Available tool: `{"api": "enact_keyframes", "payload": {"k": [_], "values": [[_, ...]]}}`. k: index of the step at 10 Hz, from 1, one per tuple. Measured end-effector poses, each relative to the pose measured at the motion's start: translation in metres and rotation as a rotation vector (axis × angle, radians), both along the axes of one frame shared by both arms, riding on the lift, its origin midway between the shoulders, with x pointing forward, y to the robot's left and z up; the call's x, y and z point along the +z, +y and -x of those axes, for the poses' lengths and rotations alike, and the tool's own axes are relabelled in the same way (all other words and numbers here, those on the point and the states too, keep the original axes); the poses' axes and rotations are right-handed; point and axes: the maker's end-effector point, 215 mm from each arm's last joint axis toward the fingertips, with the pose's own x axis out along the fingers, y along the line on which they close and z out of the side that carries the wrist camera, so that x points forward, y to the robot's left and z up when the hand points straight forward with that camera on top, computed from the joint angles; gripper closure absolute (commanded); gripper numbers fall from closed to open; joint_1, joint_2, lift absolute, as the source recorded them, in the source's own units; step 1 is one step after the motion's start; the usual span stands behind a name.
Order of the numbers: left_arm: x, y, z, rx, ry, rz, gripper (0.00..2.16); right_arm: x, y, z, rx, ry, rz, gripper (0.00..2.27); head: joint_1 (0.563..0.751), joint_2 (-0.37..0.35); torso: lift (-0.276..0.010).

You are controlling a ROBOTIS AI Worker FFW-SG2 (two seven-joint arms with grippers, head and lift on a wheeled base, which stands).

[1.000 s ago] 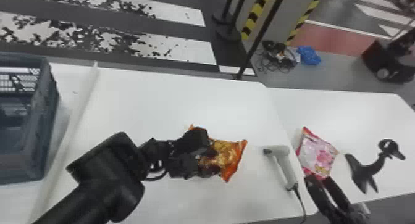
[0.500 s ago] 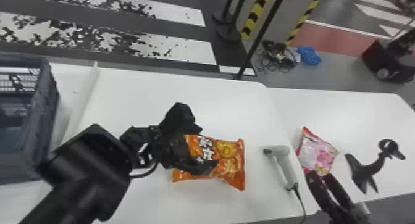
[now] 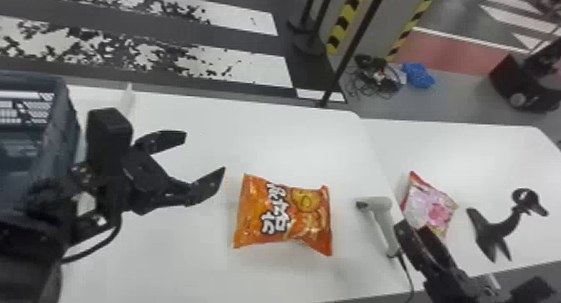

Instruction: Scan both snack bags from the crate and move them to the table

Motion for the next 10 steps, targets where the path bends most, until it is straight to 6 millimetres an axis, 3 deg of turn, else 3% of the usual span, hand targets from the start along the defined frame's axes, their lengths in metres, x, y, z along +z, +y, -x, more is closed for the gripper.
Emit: {"api": "enact_keyframes", "payload": {"k": [3,5,7,8,10], "values": [[0.039,0.078,0.026,0.219,-0.111,0.021,0.07,-0.019,0.033,-0.028,0.059,-0.019,0.045,0.13,0.695,-0.35,-0.087],[0.064,0.107,0.058,0.294,-0.156,0.032,0.07,-0.011,0.033,-0.046,0.06,-0.07,0.131,0.14,0.695,-0.35,-0.087],[0.083,0.136,0.088,0.379,-0.152,0.028,0.07,-0.015,0.028,-0.061,0.079,-0.087,0.158,0.35,0.695,-0.35,-0.087],[0.082,0.148,0.099,0.406,-0.126,0.043,0.07,-0.013,0.027,-0.062,0.106,-0.099,0.176,0.63,0.695,-0.35,-0.087],[0.073,0.172,0.114,0.459,-0.075,0.065,0.07,-0.011,0.021,-0.061,0.13,-0.113,0.199,1.64,0.695,-0.35,-0.087]]}}
